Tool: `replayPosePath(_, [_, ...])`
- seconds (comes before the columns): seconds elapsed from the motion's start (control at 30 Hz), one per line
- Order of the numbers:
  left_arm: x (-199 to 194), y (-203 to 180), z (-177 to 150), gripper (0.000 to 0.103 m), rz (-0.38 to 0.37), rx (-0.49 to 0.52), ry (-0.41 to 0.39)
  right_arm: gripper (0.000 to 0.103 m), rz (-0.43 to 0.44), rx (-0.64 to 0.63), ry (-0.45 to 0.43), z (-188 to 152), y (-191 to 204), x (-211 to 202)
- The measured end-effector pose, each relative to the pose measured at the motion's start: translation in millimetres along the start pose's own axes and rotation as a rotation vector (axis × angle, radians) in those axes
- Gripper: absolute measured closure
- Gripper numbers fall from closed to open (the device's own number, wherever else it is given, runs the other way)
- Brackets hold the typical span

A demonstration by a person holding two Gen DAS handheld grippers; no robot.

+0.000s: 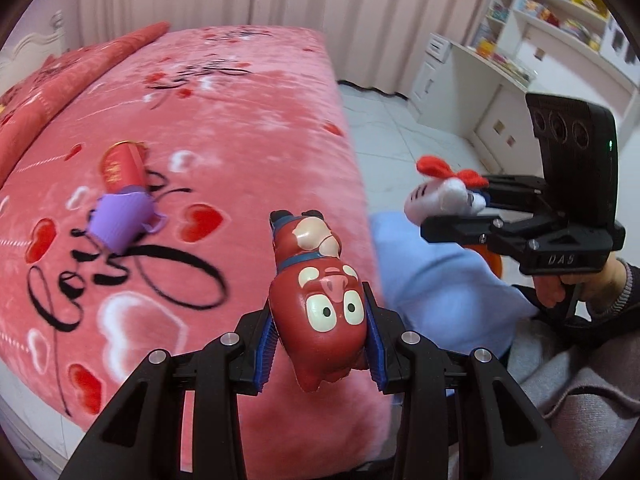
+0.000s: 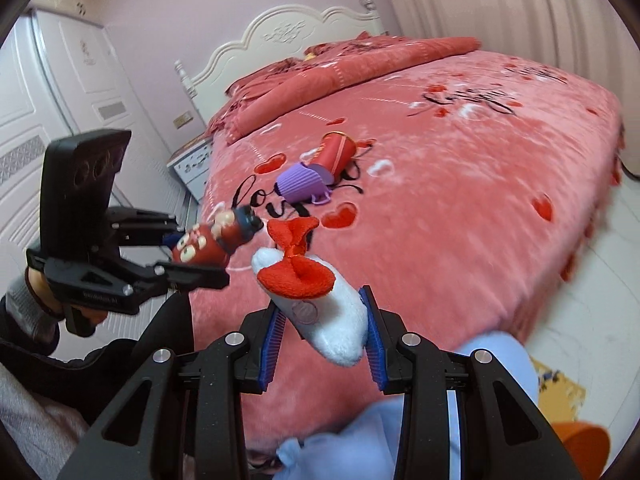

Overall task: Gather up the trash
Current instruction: 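Carry the red toy and white plush over the orange bucket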

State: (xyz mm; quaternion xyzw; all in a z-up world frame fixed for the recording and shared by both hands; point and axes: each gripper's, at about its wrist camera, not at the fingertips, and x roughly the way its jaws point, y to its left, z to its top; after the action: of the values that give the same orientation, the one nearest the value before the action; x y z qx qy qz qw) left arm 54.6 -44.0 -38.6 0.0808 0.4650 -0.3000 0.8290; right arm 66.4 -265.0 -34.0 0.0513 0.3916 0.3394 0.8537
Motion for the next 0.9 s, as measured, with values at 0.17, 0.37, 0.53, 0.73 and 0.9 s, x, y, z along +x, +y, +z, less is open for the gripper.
replayPosePath(0.17, [12,-36,13,0.064,-0.036,0.067,-0.001,0.066,-0.046,0.058,-0.046,-24,-18,-39])
replayPosePath(0.37, [33,-82,37,0.064,-0.089,0.174,0.003,0.066,-0.120,0.129,-0.121,-47,-48,-90])
replayPosePath(0.53, [65,-130,66,0.064,-0.160,0.295,0.025,0.066,-0.205,0.198,-0.178,-66,-78,-130])
replayPosePath(0.73, [108,-184,94,0.064,-0.251,0.422,0.065,0.066,-0.335,0.277,-0.199,-96,-125,-181])
replayPosePath(0.9, [146,-229,109,0.064,-0.319,0.508,0.108,0.066,-0.436,0.362,-0.211,-125,-167,-217])
